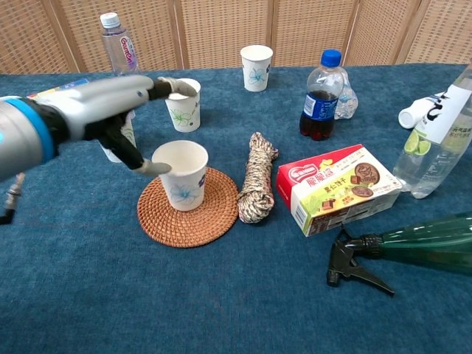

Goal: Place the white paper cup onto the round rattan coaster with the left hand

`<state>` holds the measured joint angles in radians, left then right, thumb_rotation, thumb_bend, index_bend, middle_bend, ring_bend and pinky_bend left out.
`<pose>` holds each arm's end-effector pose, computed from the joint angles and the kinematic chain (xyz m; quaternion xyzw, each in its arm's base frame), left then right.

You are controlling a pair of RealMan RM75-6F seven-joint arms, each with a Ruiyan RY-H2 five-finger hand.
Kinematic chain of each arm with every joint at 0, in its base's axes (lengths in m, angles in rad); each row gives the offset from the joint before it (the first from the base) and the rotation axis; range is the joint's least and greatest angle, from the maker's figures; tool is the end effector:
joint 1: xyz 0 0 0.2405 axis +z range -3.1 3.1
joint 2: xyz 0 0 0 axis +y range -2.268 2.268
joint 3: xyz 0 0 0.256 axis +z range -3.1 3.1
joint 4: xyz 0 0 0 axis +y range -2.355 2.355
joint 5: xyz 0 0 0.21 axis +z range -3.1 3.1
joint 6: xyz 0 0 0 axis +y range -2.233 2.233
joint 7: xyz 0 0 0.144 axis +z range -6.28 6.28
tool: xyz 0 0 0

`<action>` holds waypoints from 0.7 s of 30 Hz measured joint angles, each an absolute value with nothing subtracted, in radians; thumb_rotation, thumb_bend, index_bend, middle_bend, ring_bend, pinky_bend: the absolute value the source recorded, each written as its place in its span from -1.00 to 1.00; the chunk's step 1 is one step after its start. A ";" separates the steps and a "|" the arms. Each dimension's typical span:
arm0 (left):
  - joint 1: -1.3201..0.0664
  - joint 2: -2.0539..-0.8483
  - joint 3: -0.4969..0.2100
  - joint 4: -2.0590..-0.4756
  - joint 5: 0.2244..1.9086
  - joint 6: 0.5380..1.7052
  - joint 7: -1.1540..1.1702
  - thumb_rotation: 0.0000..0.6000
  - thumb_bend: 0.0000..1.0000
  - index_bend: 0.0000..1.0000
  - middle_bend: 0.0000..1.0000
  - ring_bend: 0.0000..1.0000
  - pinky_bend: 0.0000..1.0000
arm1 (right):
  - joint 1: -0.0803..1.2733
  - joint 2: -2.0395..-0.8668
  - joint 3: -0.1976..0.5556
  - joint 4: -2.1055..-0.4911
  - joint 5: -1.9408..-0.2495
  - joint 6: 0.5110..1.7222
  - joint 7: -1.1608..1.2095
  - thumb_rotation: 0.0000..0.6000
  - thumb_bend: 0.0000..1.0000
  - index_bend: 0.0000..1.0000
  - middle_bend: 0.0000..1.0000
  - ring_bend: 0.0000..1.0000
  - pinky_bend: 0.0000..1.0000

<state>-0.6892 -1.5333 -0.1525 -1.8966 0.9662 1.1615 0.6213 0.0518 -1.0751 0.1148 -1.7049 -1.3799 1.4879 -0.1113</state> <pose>-0.0987 0.2751 -0.0078 -0.7268 -0.4198 -0.3826 0.3862 -0.3118 -0.1820 0.1798 0.5524 -0.3880 0.3605 0.6437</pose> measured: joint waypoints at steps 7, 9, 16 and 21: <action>-0.617 -1.344 -0.081 -2.022 1.156 1.212 0.549 1.00 -0.38 -1.00 -1.00 -1.00 -1.00 | 0.054 -1.083 0.108 -1.705 -1.387 1.486 -0.133 1.00 -0.99 -1.00 -1.00 -1.00 -0.85; -0.593 -1.301 -0.060 -2.038 1.216 1.233 0.521 1.00 -0.38 -1.00 -1.00 -1.00 -1.00 | 0.054 -1.086 0.107 -1.704 -1.387 1.485 -0.139 1.00 -1.00 -1.00 -1.00 -1.00 -0.85; -0.469 -1.170 0.032 -2.038 1.443 1.361 0.429 1.00 -0.38 -1.00 -1.00 -1.00 -1.00 | 0.056 -1.095 0.106 -1.701 -1.386 1.486 -0.158 1.00 -1.00 -1.00 -1.00 -1.00 -0.85; -0.373 -1.128 0.090 -1.982 1.563 1.467 0.389 1.00 -0.38 -1.00 -1.00 -1.00 -1.00 | 0.059 -1.100 0.104 -1.702 -1.388 1.483 -0.171 1.00 -0.99 -1.00 -1.00 -1.00 -0.85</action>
<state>-0.3727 -1.1284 0.0900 -1.9824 1.5627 1.4672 0.3885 0.0586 -1.0997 0.1039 -1.7019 -1.3884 1.4830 -0.1708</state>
